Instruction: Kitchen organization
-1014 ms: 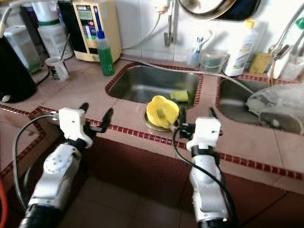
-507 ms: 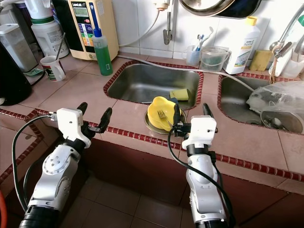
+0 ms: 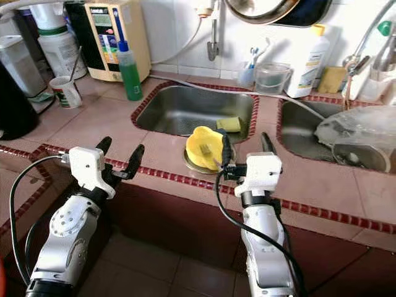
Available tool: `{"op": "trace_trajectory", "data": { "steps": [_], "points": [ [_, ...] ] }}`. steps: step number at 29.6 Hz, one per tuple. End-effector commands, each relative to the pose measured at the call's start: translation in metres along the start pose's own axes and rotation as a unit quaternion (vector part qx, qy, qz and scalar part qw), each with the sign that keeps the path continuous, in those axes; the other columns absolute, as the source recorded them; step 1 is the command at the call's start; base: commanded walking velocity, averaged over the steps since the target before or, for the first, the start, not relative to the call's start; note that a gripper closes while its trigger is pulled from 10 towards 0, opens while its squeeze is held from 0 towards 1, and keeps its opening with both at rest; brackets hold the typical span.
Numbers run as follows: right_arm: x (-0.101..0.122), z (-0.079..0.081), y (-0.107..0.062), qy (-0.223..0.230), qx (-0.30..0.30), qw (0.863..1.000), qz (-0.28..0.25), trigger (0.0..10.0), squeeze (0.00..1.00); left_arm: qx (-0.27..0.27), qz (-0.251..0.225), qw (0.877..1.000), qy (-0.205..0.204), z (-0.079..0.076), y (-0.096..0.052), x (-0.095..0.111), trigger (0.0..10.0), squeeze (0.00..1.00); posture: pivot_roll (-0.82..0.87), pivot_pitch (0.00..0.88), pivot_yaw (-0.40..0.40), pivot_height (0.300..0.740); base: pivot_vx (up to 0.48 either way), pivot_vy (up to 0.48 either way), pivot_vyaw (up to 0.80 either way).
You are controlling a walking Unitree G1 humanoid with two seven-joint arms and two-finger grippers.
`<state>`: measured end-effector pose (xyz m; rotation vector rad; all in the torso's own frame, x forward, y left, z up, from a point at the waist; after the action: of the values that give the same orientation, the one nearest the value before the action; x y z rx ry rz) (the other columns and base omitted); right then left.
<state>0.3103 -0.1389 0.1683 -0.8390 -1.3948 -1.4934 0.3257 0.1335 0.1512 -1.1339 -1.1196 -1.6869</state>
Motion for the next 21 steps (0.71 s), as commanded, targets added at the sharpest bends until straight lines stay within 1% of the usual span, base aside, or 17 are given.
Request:
{"op": "trace_trajectory", "data": {
  "steps": [1,12,18,20,21],
  "points": [
    [0.0057,-0.0011,0.0007,0.001,-0.002,1.000,-0.007,10.0,0.00,-0.009,-0.002,1.000,0.001,-0.0022,0.0008,0.0027,10.0,0.00,-0.10,0.042,0.057,0.740,0.000,-0.480,0.00],
    [0.0048,-0.0022,0.0003,0.006,-0.006,1.000,-0.002,10.0,0.00,-0.010,-0.002,1.000,-0.001,-0.0014,0.0032,0.0042,10.0,0.00,-0.10,0.050,0.061,0.740,0.000,-0.480,0.00],
    [0.0040,-0.0031,0.0005,0.009,-0.009,1.000,0.002,10.0,0.00,-0.026,-0.006,1.000,0.010,-0.0010,0.0049,0.0062,10.0,0.00,-0.10,0.056,0.062,0.740,0.000,-0.480,0.00],
    [0.0042,-0.0060,0.0014,0.001,-0.012,1.000,0.003,10.0,0.00,-0.035,-0.005,0.999,0.018,0.0011,0.0067,0.0062,10.0,0.00,-0.09,0.062,0.056,0.740,0.000,-0.480,0.00],
    [0.0036,-0.0072,0.0017,-0.003,-0.014,1.000,0.006,10.0,0.00,-0.040,-0.008,0.999,0.024,0.0008,0.0075,0.0067,10.0,0.00,-0.09,0.067,0.053,0.740,0.000,0.000,0.00]
  ]
}}
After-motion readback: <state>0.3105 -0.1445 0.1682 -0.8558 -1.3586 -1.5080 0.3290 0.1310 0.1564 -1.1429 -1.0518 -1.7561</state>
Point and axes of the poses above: a point about 5 cm out from each wrist's last joint towards the gripper, its own y axis pointing out of the wrist towards the gripper, its own x axis along the axis of the wrist's last joint, z = x × y, the point moved 3 cm from there along y, pointing out of the wrist towards the gripper, and after that the axes turned 12 degrees about y, right-handed, at the moved point
